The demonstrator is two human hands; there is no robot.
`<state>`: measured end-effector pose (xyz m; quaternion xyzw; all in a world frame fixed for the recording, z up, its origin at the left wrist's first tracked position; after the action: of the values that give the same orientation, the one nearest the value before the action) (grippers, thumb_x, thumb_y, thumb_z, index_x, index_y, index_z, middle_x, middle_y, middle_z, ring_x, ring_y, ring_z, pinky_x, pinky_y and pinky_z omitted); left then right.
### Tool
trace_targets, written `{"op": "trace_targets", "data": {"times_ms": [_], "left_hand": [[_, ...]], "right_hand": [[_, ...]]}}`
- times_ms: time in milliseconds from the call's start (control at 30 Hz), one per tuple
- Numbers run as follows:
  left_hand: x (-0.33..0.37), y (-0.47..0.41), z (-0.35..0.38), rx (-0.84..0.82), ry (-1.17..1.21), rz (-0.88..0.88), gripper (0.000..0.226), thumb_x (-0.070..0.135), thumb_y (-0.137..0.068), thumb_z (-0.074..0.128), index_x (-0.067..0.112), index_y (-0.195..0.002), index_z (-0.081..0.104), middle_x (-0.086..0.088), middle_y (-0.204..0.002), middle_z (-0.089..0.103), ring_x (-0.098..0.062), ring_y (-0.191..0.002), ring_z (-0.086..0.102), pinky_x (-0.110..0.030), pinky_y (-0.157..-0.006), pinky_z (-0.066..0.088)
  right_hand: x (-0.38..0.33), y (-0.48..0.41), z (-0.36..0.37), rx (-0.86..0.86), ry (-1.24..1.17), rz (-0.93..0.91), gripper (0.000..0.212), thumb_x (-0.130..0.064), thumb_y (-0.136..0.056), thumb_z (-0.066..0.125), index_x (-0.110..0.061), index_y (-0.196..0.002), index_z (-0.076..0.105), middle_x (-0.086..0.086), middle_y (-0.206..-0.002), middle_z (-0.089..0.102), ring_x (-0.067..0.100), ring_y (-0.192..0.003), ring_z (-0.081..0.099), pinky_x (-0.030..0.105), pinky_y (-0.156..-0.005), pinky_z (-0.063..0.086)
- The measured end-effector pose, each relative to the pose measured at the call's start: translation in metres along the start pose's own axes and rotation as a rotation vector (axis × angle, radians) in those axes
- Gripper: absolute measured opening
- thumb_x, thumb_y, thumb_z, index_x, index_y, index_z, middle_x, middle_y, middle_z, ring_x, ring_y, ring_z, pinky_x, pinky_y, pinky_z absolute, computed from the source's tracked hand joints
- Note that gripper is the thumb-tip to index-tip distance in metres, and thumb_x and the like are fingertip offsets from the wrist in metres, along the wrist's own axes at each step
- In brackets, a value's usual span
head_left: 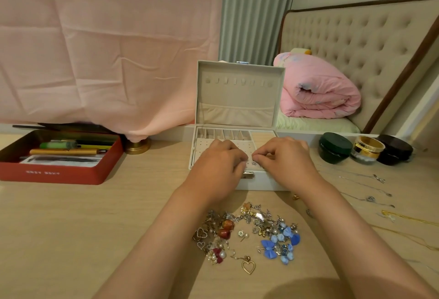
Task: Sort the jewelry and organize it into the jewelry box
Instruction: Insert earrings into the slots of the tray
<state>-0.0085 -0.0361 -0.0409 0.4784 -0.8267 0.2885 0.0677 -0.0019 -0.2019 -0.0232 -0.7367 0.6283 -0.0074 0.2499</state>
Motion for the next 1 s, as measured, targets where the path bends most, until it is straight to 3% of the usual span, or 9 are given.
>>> {"op": "trace_targets", "data": {"times_ms": [67,167,233,333,467,600,700,767,1000], "left_hand": [[0.001,0.0,-0.001,-0.002,0.0,0.001,0.029,0.033,-0.101,0.049,0.026,-0.123,0.067,0.007,-0.121,0.058,-0.014,-0.118,0.042,-0.031,-0.1,0.037],[0.002,0.001,-0.004,-0.002,0.019,-0.001,0.028,0.033,-0.101,0.05,0.027,-0.123,0.067,0.008,-0.12,0.059,-0.012,-0.117,0.042,-0.03,-0.099,0.038],[0.004,0.004,-0.007,0.015,0.016,0.006,0.027,0.034,-0.101,0.051,0.028,-0.122,0.067,0.01,-0.117,0.059,-0.01,-0.113,0.043,-0.029,-0.097,0.038],[0.011,0.008,-0.014,0.059,-0.011,0.043,0.022,0.03,-0.098,0.056,0.028,-0.116,0.068,0.012,-0.109,0.059,-0.009,-0.107,0.045,-0.028,-0.091,0.04],[0.025,0.015,-0.025,0.022,0.034,0.067,0.01,0.027,-0.092,0.059,0.03,-0.096,0.067,0.016,-0.084,0.058,-0.002,-0.08,0.05,-0.025,-0.068,0.042],[0.029,0.024,-0.023,-0.114,0.009,0.006,0.012,0.029,-0.091,0.058,0.031,-0.093,0.069,0.015,-0.067,0.054,-0.001,-0.063,0.05,-0.023,-0.055,0.034],[0.024,0.033,-0.015,-0.223,-0.047,-0.051,0.012,0.029,-0.09,0.059,0.03,-0.092,0.07,0.014,-0.071,0.06,-0.003,-0.066,0.055,-0.026,-0.058,0.045],[0.02,0.036,-0.009,-0.306,-0.065,-0.073,0.013,0.028,-0.089,0.061,0.029,-0.092,0.074,0.011,-0.083,0.069,-0.008,-0.075,0.062,-0.032,-0.069,0.055],[0.016,0.038,0.002,-0.418,-0.025,-0.076,0.014,0.024,-0.088,0.068,0.029,-0.098,0.078,0.01,-0.094,0.068,-0.011,-0.085,0.063,-0.031,-0.083,0.055]], "right_hand": [[0.002,0.0,-0.002,0.004,-0.044,0.016,0.007,-0.044,-0.089,0.07,-0.043,-0.084,0.075,-0.023,-0.09,0.066,0.009,-0.104,0.054,0.033,-0.091,0.023],[0.005,0.002,-0.013,-0.003,-0.178,0.037,0.007,-0.039,-0.088,0.072,-0.041,-0.082,0.074,-0.025,-0.083,0.067,0.006,-0.093,0.06,0.039,-0.095,0.043],[0.004,0.006,-0.025,-0.01,-0.246,0.036,0.008,-0.033,-0.091,0.071,-0.038,-0.086,0.074,-0.025,-0.083,0.066,-0.001,-0.08,0.059,0.031,-0.082,0.05],[-0.001,0.015,-0.038,-0.052,-0.242,-0.007,0.009,-0.03,-0.093,0.069,-0.036,-0.094,0.075,-0.022,-0.089,0.067,-0.01,-0.072,0.055,0.017,-0.068,0.041],[-0.015,0.031,-0.037,-0.302,-0.19,-0.059,0.009,-0.03,-0.089,0.074,-0.036,-0.094,0.079,-0.021,-0.087,0.07,-0.013,-0.075,0.058,0.013,-0.065,0.042],[-0.028,0.041,-0.023,-0.475,-0.076,-0.09,0.015,-0.024,-0.085,0.076,-0.035,-0.095,0.08,-0.02,-0.089,0.073,-0.005,-0.08,0.065,0.02,-0.077,0.053],[-0.031,0.046,-0.009,-0.526,0.087,-0.075,0.017,-0.03,-0.083,0.078,-0.034,-0.099,0.079,-0.013,-0.098,0.073,0.008,-0.088,0.067,0.033,-0.084,0.058],[-0.034,0.048,-0.002,-0.536,0.143,-0.082,0.018,-0.035,-0.084,0.077,-0.033,-0.102,0.078,-0.009,-0.101,0.073,0.014,-0.09,0.067,0.033,-0.081,0.057],[-0.038,0.049,0.008,-0.505,0.151,-0.105,0.007,-0.028,-0.087,0.072,-0.028,-0.09,0.078,-0.007,-0.086,0.073,0.015,-0.081,0.066,0.03,-0.073,0.055]]}}
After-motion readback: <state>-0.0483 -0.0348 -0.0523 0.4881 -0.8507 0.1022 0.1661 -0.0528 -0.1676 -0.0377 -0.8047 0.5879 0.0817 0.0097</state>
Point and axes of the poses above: each hand's wrist, its own y-axis away from the middle knuckle, its own z-axis out of the palm, x = y × z, the point moved 4 cm from there along -y, towards the middle knuckle
